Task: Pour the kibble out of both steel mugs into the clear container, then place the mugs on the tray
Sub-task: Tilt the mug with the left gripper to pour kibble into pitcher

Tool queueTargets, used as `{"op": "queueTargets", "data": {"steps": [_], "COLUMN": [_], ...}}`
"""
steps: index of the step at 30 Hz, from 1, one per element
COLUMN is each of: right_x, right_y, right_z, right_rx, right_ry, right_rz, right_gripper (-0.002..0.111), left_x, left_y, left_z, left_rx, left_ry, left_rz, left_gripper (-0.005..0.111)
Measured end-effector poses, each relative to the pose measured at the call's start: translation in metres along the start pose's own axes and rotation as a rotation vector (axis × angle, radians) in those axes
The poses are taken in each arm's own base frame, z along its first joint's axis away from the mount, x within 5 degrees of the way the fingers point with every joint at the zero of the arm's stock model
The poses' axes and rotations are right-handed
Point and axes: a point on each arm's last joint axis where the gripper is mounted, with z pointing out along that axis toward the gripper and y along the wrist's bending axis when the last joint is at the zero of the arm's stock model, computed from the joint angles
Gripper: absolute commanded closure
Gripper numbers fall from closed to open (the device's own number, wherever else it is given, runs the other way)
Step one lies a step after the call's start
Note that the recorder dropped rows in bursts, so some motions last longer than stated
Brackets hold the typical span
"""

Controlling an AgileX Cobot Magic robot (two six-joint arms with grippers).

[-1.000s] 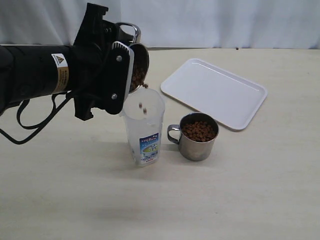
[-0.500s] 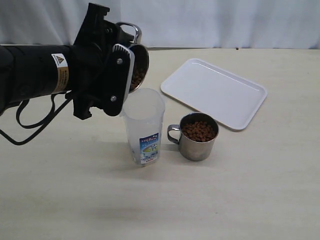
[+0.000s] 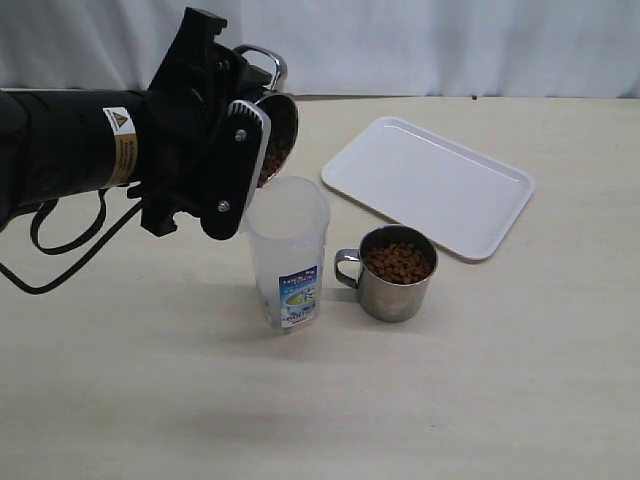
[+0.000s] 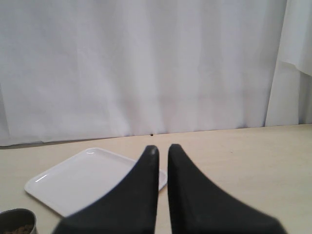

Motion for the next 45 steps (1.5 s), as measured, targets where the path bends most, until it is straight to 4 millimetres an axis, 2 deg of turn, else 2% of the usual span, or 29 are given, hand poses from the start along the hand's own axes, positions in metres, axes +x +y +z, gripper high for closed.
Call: {"op": "queueTargets", "data": {"steps": [45], "right_x": [0.0000], "right_y": [0.0000], "right_z": [0.0000], "right_rx": [0.000], "right_ry": [0.000], "right_rz": [0.000], "right_gripper": [0.103], "left_x": [0.0001], "left_y": [0.0000], "left_z": [0.0000], "left_rx": [0.000], "left_ry": [0.001], "left_rz": [0.122], "left_gripper": [0.107]}}
